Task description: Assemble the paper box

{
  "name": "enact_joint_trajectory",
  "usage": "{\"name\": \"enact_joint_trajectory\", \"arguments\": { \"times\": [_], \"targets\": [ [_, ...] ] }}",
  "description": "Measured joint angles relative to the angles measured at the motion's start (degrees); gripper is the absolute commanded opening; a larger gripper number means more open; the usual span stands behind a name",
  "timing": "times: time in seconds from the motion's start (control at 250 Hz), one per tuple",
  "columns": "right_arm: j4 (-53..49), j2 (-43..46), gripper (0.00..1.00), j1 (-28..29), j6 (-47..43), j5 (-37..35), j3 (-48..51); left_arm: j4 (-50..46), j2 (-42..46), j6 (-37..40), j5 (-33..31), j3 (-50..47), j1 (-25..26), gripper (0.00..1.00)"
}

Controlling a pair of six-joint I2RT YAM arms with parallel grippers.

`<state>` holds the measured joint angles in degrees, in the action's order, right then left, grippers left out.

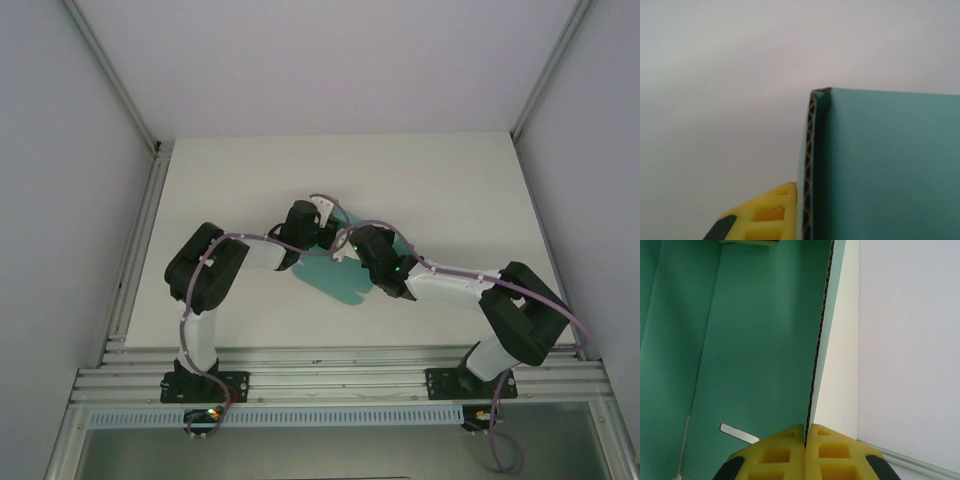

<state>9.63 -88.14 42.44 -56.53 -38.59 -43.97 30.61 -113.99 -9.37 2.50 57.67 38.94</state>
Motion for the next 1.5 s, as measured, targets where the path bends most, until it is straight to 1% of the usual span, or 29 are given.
{"name": "enact_joint_trajectory", "arguments": {
  "times": [0.068, 0.08, 0.12, 0.172, 0.228, 0.296, 0.304, 0.316, 0.331, 0.351, 0.407, 0.455, 0.495, 0.511, 0.527, 0.639, 0.727, 0.811, 0.879, 0.966, 1.002, 1.07, 1.094, 1.198, 1.246, 1.286, 1.322, 1.498],
  "targets": [
    [-0.2, 0.0, 0.00, -0.1, 0.5, 0.0, -0.1, -1.9, 0.2, -1.3, -3.4, 0.8, 1.0, 0.00],
    [-0.2, 0.0, 0.02, -0.1, 0.6, 0.1, -0.1, -2.4, 0.2, -1.4, -4.0, 1.0, 1.2, 0.00],
    [-0.2, 0.0, 0.14, -0.2, 1.2, 0.1, -0.1, -3.4, 0.2, -1.7, -5.3, 1.5, 1.6, 0.00],
    [-0.3, 0.0, 0.37, -0.4, 2.1, 0.5, -0.1, -4.6, 0.3, -2.3, -6.0, 1.9, 1.9, 0.00],
    [-1.5, 0.0, 0.54, -0.6, 3.6, 1.4, -0.1, -4.9, 0.5, -3.4, -6.4, 1.9, 1.3, 0.00],
    [-2.4, 0.1, 0.61, -1.0, 5.6, 2.4, -0.1, -5.1, 1.2, -4.5, -5.1, 1.3, -0.2, 0.00],
    [-2.5, 0.2, 0.63, -1.1, 5.7, 2.5, -0.1, -5.1, 1.2, -4.7, -5.0, 1.2, -0.4, 0.00],
    [-2.5, 0.3, 0.69, -1.2, 6.6, 2.6, -0.2, -5.3, 1.5, -4.9, -4.5, 1.0, -0.8, 0.00],
    [-2.5, 0.4, 0.72, -1.3, 6.9, 2.9, -0.2, -5.4, 1.7, -5.1, -4.0, 0.8, -1.0, 0.00],
    [-2.6, 0.7, 0.74, -1.5, 8.2, 3.0, -0.2, -5.5, 2.1, -5.3, -3.6, 0.5, -1.4, 0.00],
    [-3.0, 2.1, 0.76, -2.2, 10.2, 3.6, -0.4, -5.9, 3.5, -6.4, -2.4, -0.6, -2.2, 0.00],
    [-4.3, 4.3, 0.82, -3.2, 12.8, 4.7, -0.5, -6.3, 5.3, -7.2, -1.3, -1.6, -2.8, 0.00],
    [-5.5, 6.8, 0.92, -4.1, 14.8, 5.9, -0.5, -6.7, 6.7, -8.0, -0.2, -2.1, -3.4, 0.00],
    [-6.1, 8.1, 0.94, -4.4, 15.9, 6.5, -0.5, -6.8, 7.3, -8.4, 0.3, -2.3, -3.6, 0.00],
    [-6.6, 9.3, 1.00, -4.9, 16.7, 7.4, -0.5, -7.0, 7.9, -8.8, 0.9, -2.4, -3.8, 0.00],
    [-11.6, 20.5, 1.00, -9.6, 24.4, 16.7, -0.6, -5.9, 11.6, -12.2, 6.3, -3.4, -6.2, 0.00],
    [-14.0, 29.2, 0.99, -16.3, 31.6, 26.9, -0.6, -3.1, 13.7, -14.6, 11.4, -5.4, -8.6, 0.00],
    [-15.0, 33.7, 1.00, -22.1, 37.4, 36.7, -1.0, -1.7, 14.1, -16.4, 15.6, -5.9, -10.2, 0.00],
    [-17.0, 33.9, 0.97, -23.9, 41.0, 42.7, -3.0, -1.3, 14.1, -17.3, 18.3, -5.9, -10.2, 0.00],
    [-19.4, 30.3, 0.91, -23.9, 45.0, 48.7, -6.8, -0.9, 14.2, -17.9, 20.5, -5.9, -9.7, 0.00],
    [-20.2, 28.5, 0.87, -23.9, 46.5, 50.3, -8.1, -0.9, 14.3, -17.9, 21.1, -5.9, -9.4, 0.00],
    [-21.6, 25.4, 0.75, -23.9, 49.0, 52.3, -9.7, -1.0, 14.4, -17.9, 21.8, -5.9, -9.3, 0.00],
    [-22.0, 24.5, 0.68, -24.0, 49.4, 52.8, -10.0, -1.0, 14.4, -17.9, 21.8, -5.9, -9.2, 0.00],
    [-23.7, 22.5, 0.26, -24.2, 52.1, 54.7, -10.3, -1.2, 14.6, -17.9, 21.5, -5.9, -9.2, 0.00],
    [-24.3, 22.5, 0.11, -24.2, 52.9, 55.4, -10.3, -1.8, 14.8, -17.9, 20.7, -5.9, -9.2, 0.00],
    [-24.4, 22.6, 0.03, -24.2, 53.7, 55.8, -10.3, -2.7, 14.8, -17.9, 19.6, -5.9, -9.1, 0.00],
    [-24.5, 22.6, 0.00, -24.2, 54.2, 56.1, -10.3, -4.2, 14.8, -17.8, 18.3, -5.4, -8.9, 0.00],
    [-25.5, 23.0, 0.00, -24.2, 56.9, 56.5, -10.3, -15.3, 14.9, -18.0, 9.7, 0.4, -6.5, 0.00]
  ]
}}
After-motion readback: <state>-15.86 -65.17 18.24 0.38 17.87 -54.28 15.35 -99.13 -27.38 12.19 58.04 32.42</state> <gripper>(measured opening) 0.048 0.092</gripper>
